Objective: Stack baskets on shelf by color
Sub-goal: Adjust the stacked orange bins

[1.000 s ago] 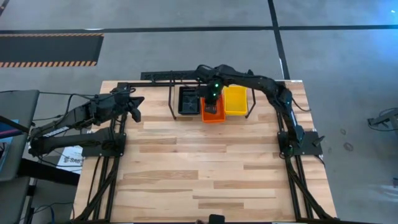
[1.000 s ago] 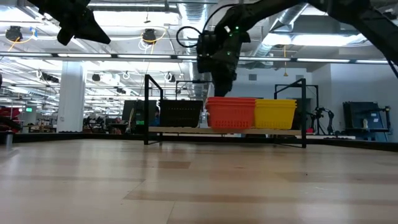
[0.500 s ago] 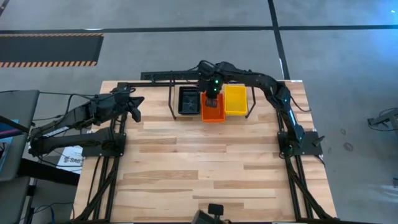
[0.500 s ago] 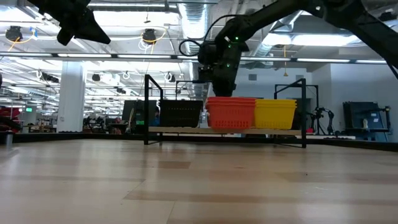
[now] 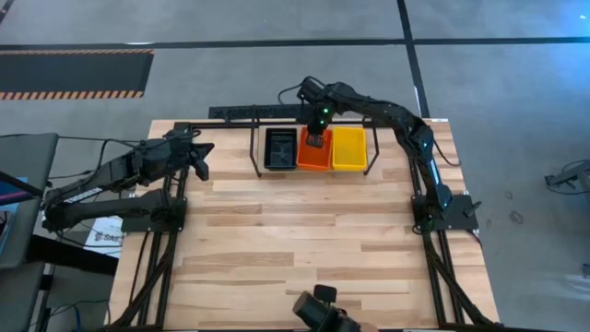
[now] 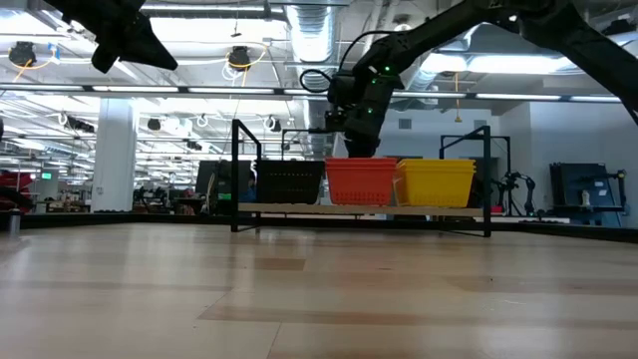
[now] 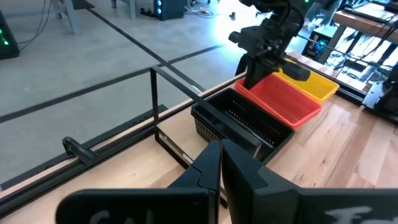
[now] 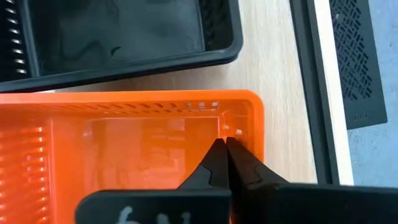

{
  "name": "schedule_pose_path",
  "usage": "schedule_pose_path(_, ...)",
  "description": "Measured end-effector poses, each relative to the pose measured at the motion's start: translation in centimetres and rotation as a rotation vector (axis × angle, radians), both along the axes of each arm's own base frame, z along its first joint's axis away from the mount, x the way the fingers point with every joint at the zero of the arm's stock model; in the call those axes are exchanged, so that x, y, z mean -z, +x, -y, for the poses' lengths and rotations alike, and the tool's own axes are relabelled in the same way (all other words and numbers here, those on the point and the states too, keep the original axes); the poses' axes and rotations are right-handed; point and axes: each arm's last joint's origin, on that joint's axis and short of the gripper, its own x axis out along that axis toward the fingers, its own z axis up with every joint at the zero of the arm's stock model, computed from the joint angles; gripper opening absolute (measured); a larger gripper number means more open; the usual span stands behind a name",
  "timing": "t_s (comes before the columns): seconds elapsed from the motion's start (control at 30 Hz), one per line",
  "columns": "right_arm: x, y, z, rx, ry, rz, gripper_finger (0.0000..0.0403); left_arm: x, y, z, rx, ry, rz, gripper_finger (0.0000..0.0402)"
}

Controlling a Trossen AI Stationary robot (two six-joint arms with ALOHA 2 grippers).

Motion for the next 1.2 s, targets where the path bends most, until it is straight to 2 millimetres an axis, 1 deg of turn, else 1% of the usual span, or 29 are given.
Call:
schedule_pose_path(0.3,-0.1,-0.1,0.7,-0.038,-0.042,0.025,0.0001,0.0,0.0,0.0,-0.003,-0.004,0.008,0.0)
schedule_pose_path(0.7,-0.3,1.1,-0.4,-0.087,-0.071,0.058,0.0001,0.0,0.0,0.0,-0.005,-0.01,0.013,0.0)
schedule_pose_path(0.83,0.0,1.1,-1.7,-0.086,-0.014,-0.003,0.0001,0.0,0.0,0.0,-0.008,-0.016,0.017,0.0)
schedule_pose_path(0.97,0.3,0.9,-3.5,-0.104,0.055,-0.094,0.0001,0.0,0.0,0.0,-0.008,-0.016,0.017,0.0)
schedule_pose_path(1.2,0.4,1.9,-7.0,-0.192,0.094,-0.166,0.0001,0.0,0.0,0.0,-0.005,-0.009,0.011,0.0)
